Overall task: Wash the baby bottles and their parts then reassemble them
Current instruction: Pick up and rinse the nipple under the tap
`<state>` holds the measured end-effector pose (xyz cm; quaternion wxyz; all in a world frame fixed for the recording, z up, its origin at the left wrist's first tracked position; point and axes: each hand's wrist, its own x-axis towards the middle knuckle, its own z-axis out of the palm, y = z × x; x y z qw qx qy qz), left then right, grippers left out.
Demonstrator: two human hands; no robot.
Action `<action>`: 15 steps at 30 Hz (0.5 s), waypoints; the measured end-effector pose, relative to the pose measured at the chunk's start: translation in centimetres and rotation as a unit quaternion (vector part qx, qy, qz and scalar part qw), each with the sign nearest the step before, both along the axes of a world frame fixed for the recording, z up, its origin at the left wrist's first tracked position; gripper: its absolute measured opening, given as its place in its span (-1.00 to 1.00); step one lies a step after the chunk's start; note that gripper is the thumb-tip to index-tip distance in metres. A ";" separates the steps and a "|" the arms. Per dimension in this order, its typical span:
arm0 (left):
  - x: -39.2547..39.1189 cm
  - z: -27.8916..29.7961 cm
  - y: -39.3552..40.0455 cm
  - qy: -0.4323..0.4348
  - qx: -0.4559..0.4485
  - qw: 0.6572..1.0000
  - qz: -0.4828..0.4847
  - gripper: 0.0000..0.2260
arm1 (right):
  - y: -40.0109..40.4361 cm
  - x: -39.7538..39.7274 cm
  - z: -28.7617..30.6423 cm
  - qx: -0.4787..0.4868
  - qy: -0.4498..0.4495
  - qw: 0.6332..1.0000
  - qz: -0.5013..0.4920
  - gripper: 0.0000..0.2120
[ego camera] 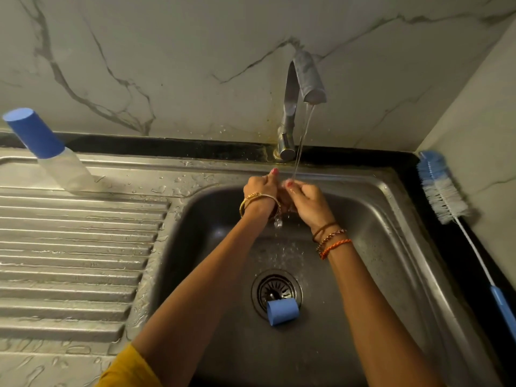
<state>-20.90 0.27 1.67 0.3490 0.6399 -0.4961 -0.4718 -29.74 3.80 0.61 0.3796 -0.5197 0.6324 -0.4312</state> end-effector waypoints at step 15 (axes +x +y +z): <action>0.2 -0.2 0.8 0.271 0.100 0.957 0.029 -0.88 | -0.2 -0.3 0.3 -0.035 -0.138 0.974 -0.177 -0.84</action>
